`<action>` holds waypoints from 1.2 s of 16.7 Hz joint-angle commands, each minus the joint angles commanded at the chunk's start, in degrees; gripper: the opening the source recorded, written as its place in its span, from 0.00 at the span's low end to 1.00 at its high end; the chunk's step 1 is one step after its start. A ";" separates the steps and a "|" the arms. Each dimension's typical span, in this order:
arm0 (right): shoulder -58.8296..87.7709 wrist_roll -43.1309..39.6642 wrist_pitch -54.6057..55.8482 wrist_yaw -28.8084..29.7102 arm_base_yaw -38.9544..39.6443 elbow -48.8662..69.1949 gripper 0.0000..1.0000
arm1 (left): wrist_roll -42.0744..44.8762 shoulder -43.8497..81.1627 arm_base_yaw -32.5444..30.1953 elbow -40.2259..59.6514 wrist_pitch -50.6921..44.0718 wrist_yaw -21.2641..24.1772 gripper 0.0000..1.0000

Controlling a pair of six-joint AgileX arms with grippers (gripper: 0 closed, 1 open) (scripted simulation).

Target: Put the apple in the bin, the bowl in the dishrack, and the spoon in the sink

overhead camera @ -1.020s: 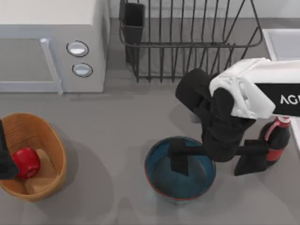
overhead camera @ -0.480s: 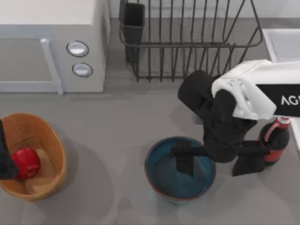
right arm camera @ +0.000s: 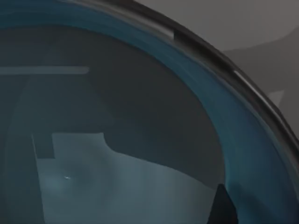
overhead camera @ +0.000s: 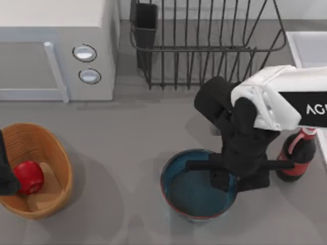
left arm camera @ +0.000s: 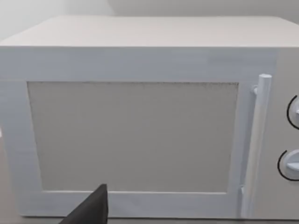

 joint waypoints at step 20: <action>-4.70 -0.13 -15.82 -0.74 1.79 10.54 0.00 | 0.00 0.00 0.00 0.00 0.00 0.00 1.00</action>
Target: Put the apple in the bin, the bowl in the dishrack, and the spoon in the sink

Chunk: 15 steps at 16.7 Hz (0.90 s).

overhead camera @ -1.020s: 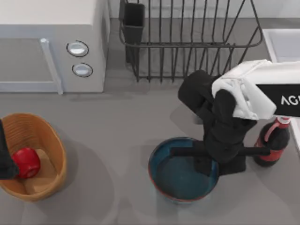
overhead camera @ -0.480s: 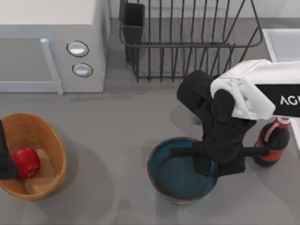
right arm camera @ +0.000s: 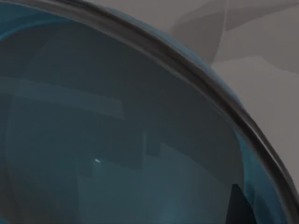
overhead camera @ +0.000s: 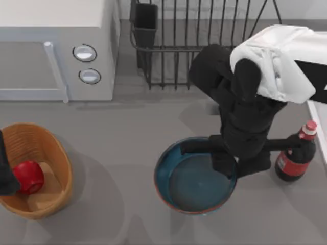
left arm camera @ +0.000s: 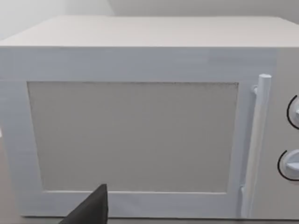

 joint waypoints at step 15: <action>-5.16 -7.90 6.75 13.10 2.49 5.02 0.00 | 0.00 0.00 0.00 0.00 0.00 0.00 1.00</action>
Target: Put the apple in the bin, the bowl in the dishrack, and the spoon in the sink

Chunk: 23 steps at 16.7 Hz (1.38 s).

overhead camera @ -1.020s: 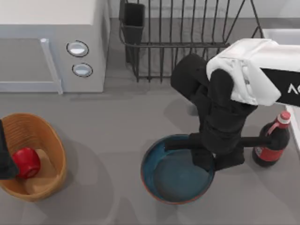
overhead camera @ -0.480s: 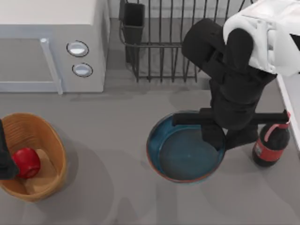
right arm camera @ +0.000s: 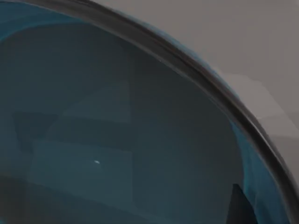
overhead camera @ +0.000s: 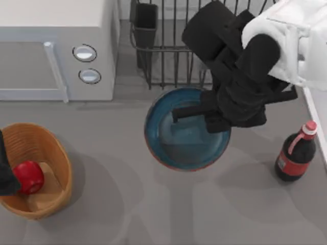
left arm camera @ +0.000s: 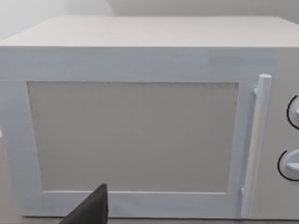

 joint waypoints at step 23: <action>-16.00 -29.39 57.88 46.41 14.61 -2.07 0.00 | 0.00 0.00 0.00 0.00 0.00 0.00 1.00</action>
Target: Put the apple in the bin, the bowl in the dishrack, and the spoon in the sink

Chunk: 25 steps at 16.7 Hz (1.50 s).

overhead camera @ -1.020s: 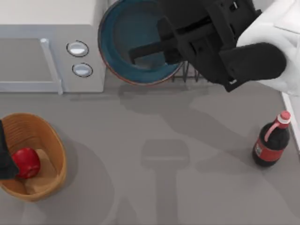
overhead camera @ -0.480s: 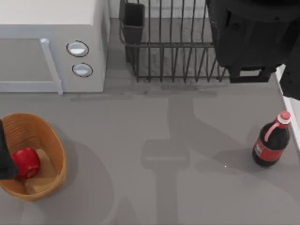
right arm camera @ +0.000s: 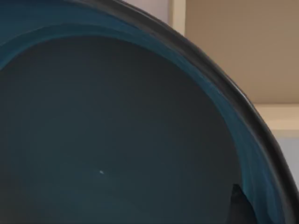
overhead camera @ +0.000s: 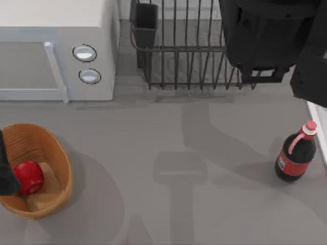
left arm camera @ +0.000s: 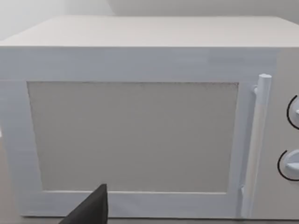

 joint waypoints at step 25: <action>32.41 -0.78 39.51 -20.73 -21.02 -5.86 0.60 | 0.00 0.00 0.00 0.00 0.00 0.00 1.00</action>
